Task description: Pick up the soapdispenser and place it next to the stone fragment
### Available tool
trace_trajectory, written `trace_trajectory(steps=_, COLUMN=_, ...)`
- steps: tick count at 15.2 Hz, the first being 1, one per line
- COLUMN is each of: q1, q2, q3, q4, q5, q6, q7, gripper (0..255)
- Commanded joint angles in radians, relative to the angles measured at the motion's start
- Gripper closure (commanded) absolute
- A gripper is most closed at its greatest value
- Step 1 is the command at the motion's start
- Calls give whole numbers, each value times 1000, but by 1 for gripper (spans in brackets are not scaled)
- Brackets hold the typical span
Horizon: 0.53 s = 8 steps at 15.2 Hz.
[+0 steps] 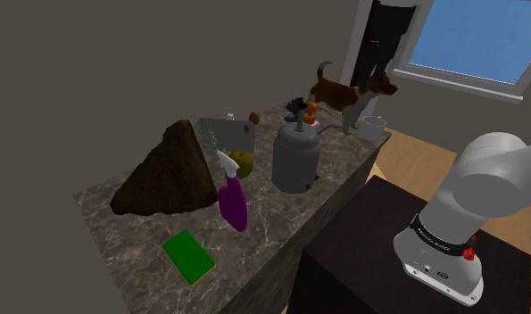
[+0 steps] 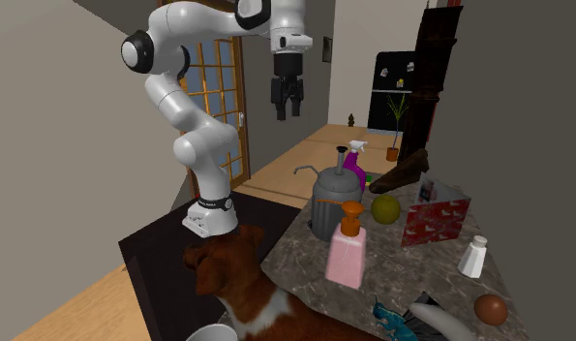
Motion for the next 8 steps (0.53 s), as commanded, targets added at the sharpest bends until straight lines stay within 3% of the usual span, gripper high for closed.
trace_trajectory(steps=1, q1=0, q2=0, q3=0, q4=0, q5=0, q6=0, q7=0, gripper=0)
trace_trajectory(steps=8, q1=-26, q2=143, q3=-82, q4=-71, q5=-38, q6=238, q7=-83, gripper=0)
